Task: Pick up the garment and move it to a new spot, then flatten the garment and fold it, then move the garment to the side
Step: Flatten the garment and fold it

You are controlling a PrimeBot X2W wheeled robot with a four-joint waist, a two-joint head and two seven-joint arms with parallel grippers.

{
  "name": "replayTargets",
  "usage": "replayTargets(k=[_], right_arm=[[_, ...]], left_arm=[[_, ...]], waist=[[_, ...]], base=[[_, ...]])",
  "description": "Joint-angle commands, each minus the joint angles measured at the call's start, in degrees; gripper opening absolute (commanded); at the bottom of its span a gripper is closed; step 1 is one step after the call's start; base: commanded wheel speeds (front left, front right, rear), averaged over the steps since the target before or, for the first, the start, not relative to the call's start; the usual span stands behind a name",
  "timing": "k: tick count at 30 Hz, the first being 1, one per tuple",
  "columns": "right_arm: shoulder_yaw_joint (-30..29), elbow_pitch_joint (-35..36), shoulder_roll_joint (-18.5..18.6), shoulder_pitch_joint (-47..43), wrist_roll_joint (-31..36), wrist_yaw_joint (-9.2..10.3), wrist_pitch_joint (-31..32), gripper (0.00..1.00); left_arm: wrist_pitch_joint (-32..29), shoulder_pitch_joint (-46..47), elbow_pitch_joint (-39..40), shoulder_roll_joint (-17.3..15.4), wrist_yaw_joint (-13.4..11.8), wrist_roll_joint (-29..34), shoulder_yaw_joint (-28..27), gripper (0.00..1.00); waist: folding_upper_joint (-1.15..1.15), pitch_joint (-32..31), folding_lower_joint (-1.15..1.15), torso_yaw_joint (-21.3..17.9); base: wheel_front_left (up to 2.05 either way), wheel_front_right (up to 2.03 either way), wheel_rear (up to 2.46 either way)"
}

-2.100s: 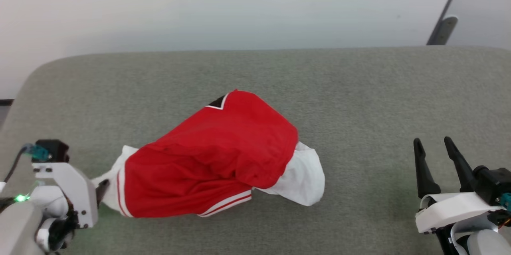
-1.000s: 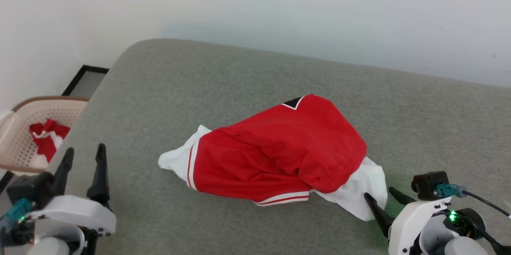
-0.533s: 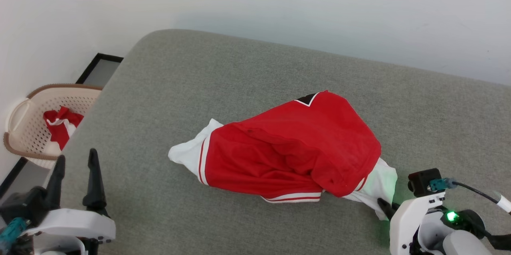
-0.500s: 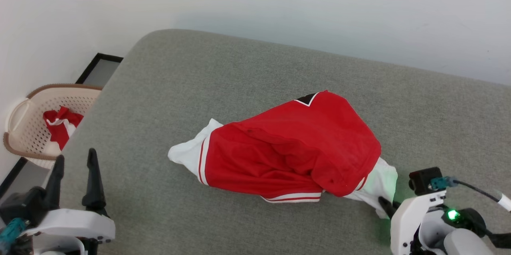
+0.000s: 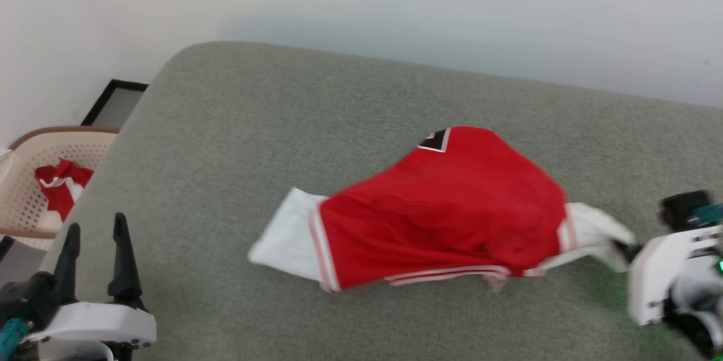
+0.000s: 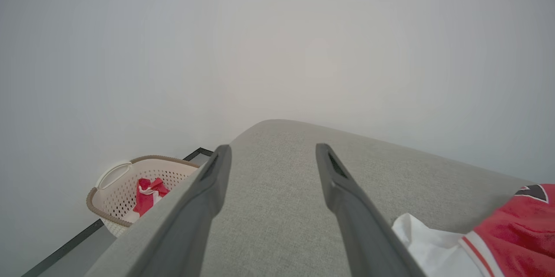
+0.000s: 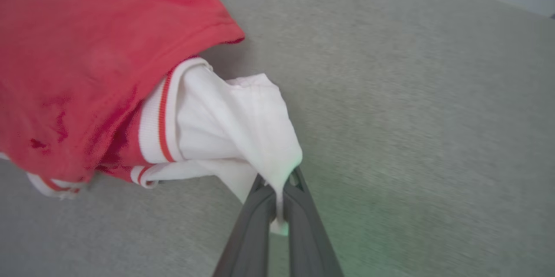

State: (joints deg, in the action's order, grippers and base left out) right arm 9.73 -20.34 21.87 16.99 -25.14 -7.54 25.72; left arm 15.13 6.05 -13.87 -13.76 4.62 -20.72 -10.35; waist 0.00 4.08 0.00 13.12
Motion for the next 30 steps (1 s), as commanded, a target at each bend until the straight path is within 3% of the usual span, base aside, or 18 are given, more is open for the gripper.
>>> replayTargets(k=[1, 7, 11, 20, 22, 23, 30], right_arm=[[-1.7, 1.0, 1.5, -0.7, -0.5, 0.1, 1.1, 0.0], [-9.4, 5.1, 6.0, -2.7, -0.2, 0.09, 6.4, 0.0], [-14.0, 4.8, 6.6, -4.5, 0.5, 0.09, 8.3, 0.0], [-13.5, -4.8, 2.3, -3.4, -1.0, 0.09, 5.8, 0.0], [-12.8, -7.0, 1.9, -2.6, -1.3, 0.09, 4.6, 0.47], [-12.3, -8.0, 1.7, -2.2, -1.4, 0.09, 4.2, 1.0], [-10.4, -9.4, 3.3, 0.1, -3.0, 0.09, 2.2, 1.0]], left_arm=[[0.0, 0.5, -0.1, 0.4, 0.5, 0.5, -0.5, 1.0], [0.0, 1.4, -0.6, 1.1, 1.6, 2.2, -1.6, 1.0], [0.0, 1.9, -1.0, 1.5, 2.1, 3.0, -1.8, 1.0], [0.0, 3.3, -1.9, 1.8, 2.7, 3.7, -1.8, 1.0], [0.0, 3.5, -2.1, 1.6, 2.8, 3.8, -1.5, 1.0], [0.0, 3.7, -2.1, 1.4, 2.8, 3.8, -1.4, 1.0], [0.0, 4.0, -2.3, -0.3, 2.9, 3.7, -0.3, 1.0]], waist=[[0.0, 0.4, 0.0, -0.8], [0.0, 1.0, 0.0, -1.9], [0.0, 1.5, 0.0, -2.3], [0.0, 2.1, 0.0, -3.0], [0.0, 2.1, 0.0, -3.2], [0.0, 2.0, 0.0, -3.3], [0.0, 1.3, 0.0, -4.8]], base=[[0.0, 0.0, 0.0], [0.0, 0.0, 0.0], [0.0, 0.0, 0.0], [0.0, 0.0, 0.0], [0.0, 0.0, 0.0], [0.0, 0.0, 0.0], [0.0, 0.0, 0.0]])
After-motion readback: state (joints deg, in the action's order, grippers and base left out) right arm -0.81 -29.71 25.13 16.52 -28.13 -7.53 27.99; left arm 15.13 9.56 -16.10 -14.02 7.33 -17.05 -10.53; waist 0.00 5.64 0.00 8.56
